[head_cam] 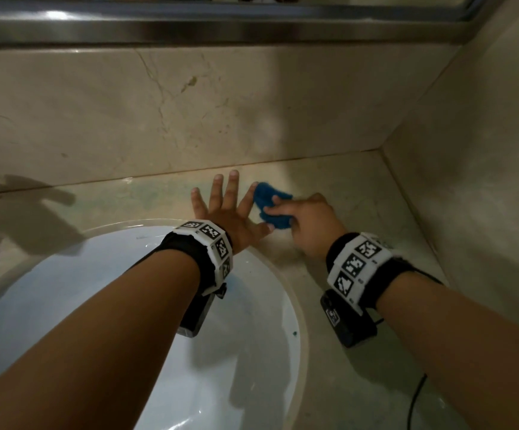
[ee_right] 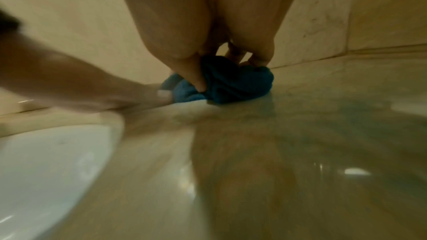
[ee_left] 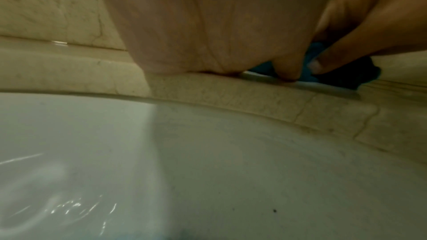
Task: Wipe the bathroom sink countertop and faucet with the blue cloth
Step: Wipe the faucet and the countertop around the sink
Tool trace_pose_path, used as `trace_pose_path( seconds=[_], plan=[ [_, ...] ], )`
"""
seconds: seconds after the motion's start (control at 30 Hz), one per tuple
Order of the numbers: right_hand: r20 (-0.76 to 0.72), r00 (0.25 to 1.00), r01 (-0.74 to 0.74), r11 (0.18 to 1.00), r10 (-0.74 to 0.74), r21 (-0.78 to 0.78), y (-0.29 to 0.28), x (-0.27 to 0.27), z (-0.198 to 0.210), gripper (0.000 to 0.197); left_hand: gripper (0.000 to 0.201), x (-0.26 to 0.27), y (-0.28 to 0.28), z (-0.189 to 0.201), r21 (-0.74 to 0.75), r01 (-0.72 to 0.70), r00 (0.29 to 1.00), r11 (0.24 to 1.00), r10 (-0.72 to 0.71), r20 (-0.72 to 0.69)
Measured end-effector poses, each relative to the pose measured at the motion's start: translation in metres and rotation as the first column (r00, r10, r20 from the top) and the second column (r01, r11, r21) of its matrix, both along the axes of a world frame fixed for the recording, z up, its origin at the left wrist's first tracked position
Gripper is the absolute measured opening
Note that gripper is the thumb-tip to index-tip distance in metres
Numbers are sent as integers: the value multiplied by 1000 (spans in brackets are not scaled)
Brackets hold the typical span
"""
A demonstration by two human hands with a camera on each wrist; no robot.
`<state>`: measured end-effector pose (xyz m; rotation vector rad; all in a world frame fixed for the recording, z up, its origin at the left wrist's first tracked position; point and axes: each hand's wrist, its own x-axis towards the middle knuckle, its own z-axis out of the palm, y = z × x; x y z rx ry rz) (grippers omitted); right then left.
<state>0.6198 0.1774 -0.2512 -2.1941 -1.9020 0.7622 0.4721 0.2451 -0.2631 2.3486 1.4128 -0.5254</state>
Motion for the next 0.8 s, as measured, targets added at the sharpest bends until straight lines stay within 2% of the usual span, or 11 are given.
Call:
trace_pose_path(
  seconds=[0.1,0.23,0.3,0.4,0.43,0.53,0.57,0.6,0.67,0.73,0.8],
  plan=[
    [-69,998,2,1000,-2,-6,-18,-7,-2,36,101,-1,0,3,-22,23,1000,1000,-23,0],
    [-141,976,166,986,-166,-15,-13,-1,0,32,113,-3,3,5,-64,35,999,997,-34,8],
    [-113,959,255,965,-260,-60,11,7,-4,44,114,-3,2,3,-72,32,999,997,-31,9],
    [-158,755,593,765,-637,-251,49,18,0,98,114,-3,2,1,-66,26,1000,997,-26,9],
    [-147,728,613,732,-669,-297,57,20,1,99,114,-3,2,2,-67,27,1000,997,-26,10],
    [-93,785,571,773,-613,-275,62,16,0,86,113,-3,2,4,-73,25,1000,997,-25,1],
    [-40,830,519,796,-557,-312,60,12,3,90,113,-3,2,4,-73,24,1000,997,-24,2],
    [-71,824,513,793,-562,-328,53,10,6,96,113,-3,2,5,-72,24,1000,997,-24,2],
    [69,905,424,873,-420,-241,39,5,8,92,113,-3,1,6,-70,24,1000,997,-25,-3],
    [162,979,150,972,-121,-181,9,-6,16,61,113,-3,0,6,-61,26,1000,998,-27,-4],
    [234,961,-111,982,145,-152,-16,-11,22,45,116,-3,0,7,-48,33,999,998,-33,-5]
  ],
)
